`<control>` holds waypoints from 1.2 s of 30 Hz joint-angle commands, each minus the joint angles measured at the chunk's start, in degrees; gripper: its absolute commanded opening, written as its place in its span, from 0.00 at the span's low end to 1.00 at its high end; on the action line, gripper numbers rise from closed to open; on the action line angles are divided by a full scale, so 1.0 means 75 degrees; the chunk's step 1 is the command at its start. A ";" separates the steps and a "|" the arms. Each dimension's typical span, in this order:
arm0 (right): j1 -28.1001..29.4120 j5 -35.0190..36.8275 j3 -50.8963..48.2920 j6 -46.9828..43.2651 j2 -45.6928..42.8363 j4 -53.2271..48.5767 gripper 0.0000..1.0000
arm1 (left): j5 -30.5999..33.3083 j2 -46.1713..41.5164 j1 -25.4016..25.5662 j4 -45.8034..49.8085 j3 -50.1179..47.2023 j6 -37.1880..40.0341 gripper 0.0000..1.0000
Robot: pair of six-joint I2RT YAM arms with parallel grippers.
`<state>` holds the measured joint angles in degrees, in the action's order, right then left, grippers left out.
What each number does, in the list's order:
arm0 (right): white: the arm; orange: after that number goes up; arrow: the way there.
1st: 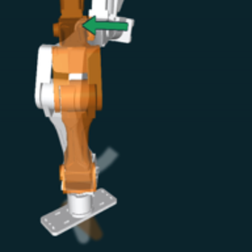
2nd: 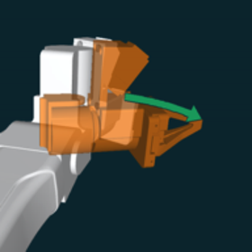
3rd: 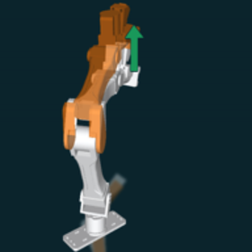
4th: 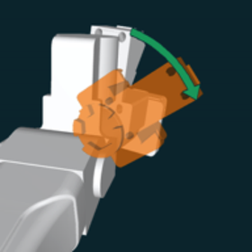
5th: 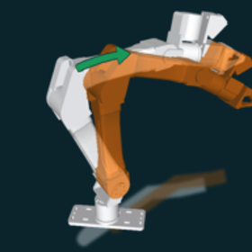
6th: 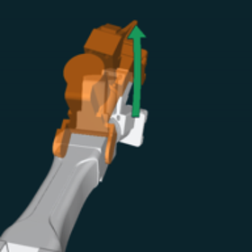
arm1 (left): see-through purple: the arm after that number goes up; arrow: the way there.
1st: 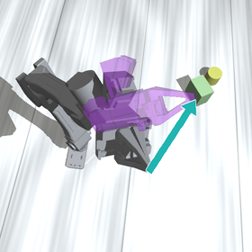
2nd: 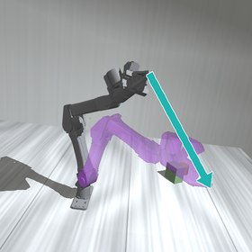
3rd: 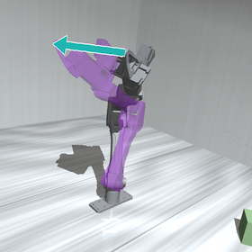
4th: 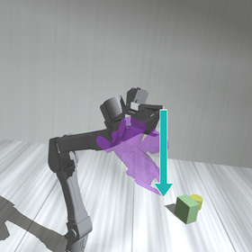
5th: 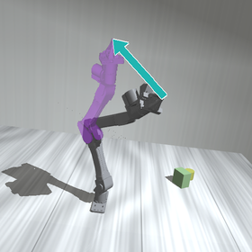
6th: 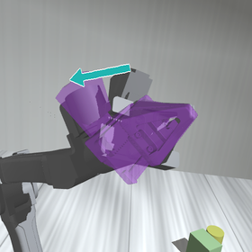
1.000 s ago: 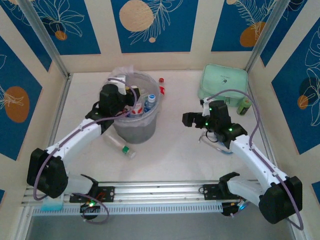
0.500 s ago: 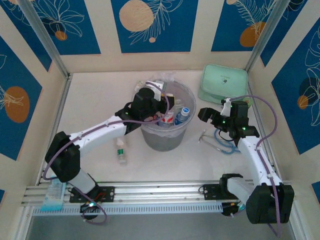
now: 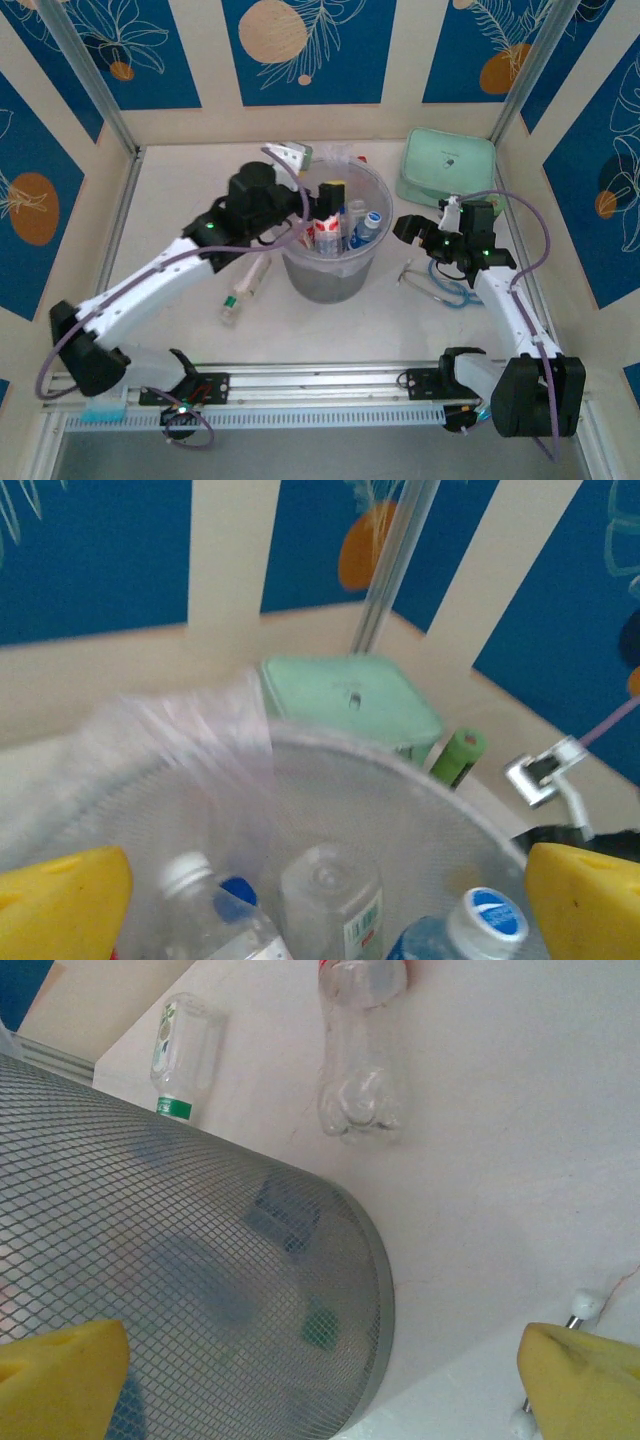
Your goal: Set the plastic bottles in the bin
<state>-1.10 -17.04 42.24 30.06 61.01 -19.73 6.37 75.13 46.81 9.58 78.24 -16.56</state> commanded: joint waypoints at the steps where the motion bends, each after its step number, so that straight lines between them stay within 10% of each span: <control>1: 0.0007 -0.0260 0.0013 0.0059 0.0090 0.0111 1.00 | 0.0732 -0.0846 0.0046 0.2016 0.0758 0.0702 1.00; 11: 0.0077 -0.0224 0.0119 0.0139 0.0369 0.0169 1.00 | 0.3458 -0.3261 -0.0324 0.6249 -0.1024 -0.1663 1.00; 26: 0.0024 0.0010 0.0211 0.0047 -0.0036 -0.0338 1.00 | 0.2502 -0.3081 -0.0643 0.3803 -0.5444 -0.3510 1.00; 36: -0.0087 -0.0057 0.0145 0.0046 0.0109 -0.0218 0.99 | 0.2950 -0.5227 -0.0653 0.3485 -0.7028 -0.6998 1.00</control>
<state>-1.54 -16.78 42.30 30.89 61.39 -20.86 26.09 39.48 42.39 36.95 27.57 -59.02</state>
